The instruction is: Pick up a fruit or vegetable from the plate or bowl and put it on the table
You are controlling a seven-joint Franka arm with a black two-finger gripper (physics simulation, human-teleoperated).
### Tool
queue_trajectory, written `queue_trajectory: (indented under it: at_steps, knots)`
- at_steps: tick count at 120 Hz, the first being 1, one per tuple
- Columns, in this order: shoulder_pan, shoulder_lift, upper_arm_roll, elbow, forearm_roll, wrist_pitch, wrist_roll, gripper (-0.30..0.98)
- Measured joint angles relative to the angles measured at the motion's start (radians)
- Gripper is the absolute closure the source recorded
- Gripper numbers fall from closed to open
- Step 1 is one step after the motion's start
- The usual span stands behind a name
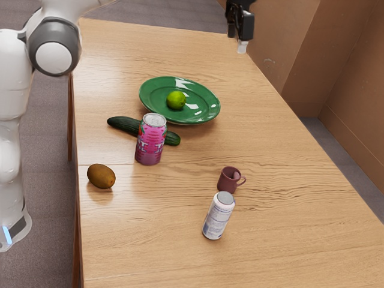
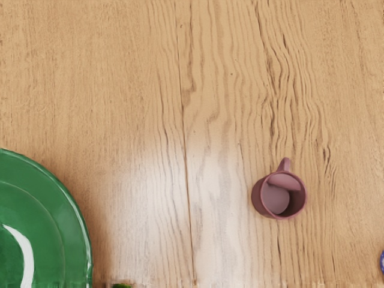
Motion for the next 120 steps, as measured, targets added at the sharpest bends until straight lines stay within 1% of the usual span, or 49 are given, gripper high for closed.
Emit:
queue_trajectory:
  at_steps: [10,18,22,33,37,42,47,61,73,83,100,120]
  knots:
    - [0.000,-0.008,0.002,0.005,0.009,-0.033,-0.006,0.00]
    - [-0.003,-0.005,0.016,-0.008,0.051,-0.052,0.016,0.00]
    - [-0.006,0.005,0.057,-0.015,0.067,-0.056,0.051,0.00]
    - [0.027,0.030,0.253,-0.071,0.084,-0.052,0.153,0.00]
    - [0.038,0.035,0.288,-0.097,0.089,-0.043,0.191,0.00]
    - [0.038,0.037,0.309,-0.126,0.097,-0.027,0.243,0.00]
    - [0.036,0.039,0.319,-0.154,0.100,-0.005,0.295,0.00]
    - [0.041,0.038,0.333,-0.253,0.052,0.051,0.433,0.00]
    - [0.089,-0.051,0.344,-0.507,0.026,0.163,0.543,0.00]
    - [0.108,-0.065,0.361,-0.627,0.016,0.279,0.628,0.00]
    - [0.104,-0.040,0.365,-0.695,0.013,0.433,0.757,0.00]
    - [0.119,-0.006,0.366,-0.746,0.014,0.553,0.876,0.00]
